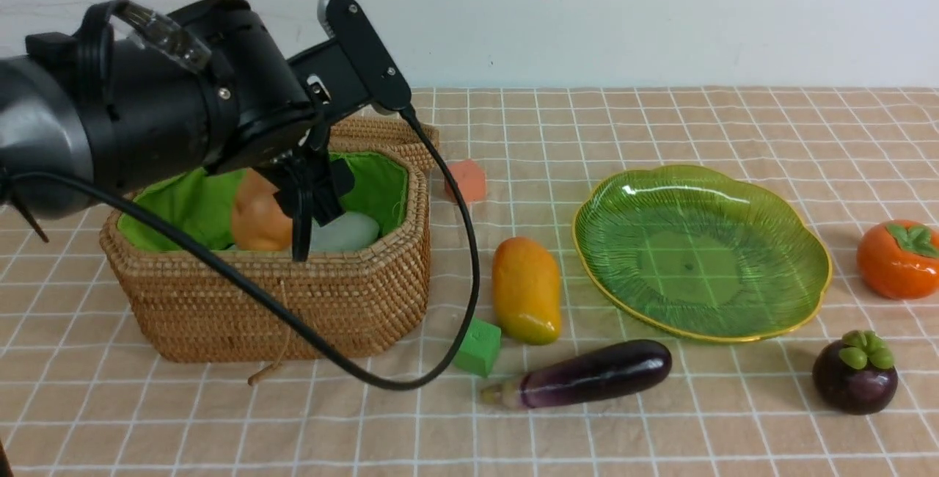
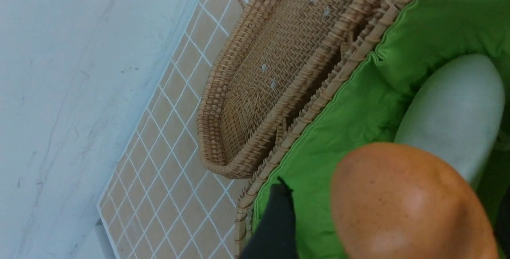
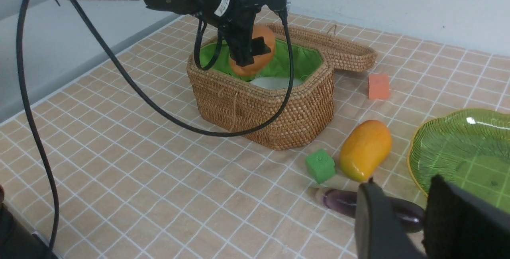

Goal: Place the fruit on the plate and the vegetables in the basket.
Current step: Grab a potato with your left arm and place it in the basket on the left, then use the left arm to grab an eggplant and put it into the left basket, then grab the mango with your left arm and place it on the right plate, then use the right arm to grab a mangosteen and put it into the right plate

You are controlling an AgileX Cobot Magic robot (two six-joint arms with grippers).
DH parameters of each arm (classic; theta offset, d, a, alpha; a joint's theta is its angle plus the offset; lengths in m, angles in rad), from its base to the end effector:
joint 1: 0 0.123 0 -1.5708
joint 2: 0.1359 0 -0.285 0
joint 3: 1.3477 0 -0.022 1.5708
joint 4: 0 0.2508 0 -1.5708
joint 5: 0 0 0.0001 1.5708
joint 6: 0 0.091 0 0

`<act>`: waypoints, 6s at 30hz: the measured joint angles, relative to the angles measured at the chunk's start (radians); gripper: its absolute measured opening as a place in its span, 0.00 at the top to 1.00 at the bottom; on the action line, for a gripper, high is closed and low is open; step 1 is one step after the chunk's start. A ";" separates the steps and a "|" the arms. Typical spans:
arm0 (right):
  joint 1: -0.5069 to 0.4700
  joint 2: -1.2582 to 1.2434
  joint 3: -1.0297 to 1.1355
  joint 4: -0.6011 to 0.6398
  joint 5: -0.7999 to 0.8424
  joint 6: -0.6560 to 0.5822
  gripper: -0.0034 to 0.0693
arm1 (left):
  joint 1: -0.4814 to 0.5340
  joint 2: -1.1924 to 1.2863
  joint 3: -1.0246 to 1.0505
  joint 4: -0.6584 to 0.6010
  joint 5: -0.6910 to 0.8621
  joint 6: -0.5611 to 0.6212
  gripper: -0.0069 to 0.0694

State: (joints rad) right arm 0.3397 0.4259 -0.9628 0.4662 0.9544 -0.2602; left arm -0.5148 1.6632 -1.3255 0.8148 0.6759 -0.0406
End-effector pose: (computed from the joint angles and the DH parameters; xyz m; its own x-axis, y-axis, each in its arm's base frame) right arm 0.0180 0.0418 0.4161 -0.2717 -0.0735 -0.9596 -0.6366 0.7615 0.1220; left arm 0.3442 -0.1470 0.3043 -0.3833 0.8364 -0.3917 0.4796 0.5427 0.6895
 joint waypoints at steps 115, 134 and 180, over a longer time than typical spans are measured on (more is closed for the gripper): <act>0.000 -0.005 -0.133 -0.220 0.312 0.155 0.64 | -0.192 0.643 -0.613 -0.487 0.180 -0.348 0.19; 0.000 -0.005 -0.128 -0.289 0.312 0.164 0.64 | -0.312 0.575 -0.829 -0.613 -0.049 -0.192 0.20; -0.391 0.893 -0.080 -0.444 0.050 0.270 0.61 | -0.309 -0.756 0.049 -0.798 0.352 -0.164 0.93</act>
State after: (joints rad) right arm -0.0512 1.3187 -1.0426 0.0226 1.0046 0.0099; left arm -0.8241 0.9075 -1.2764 0.0171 1.0282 -0.2042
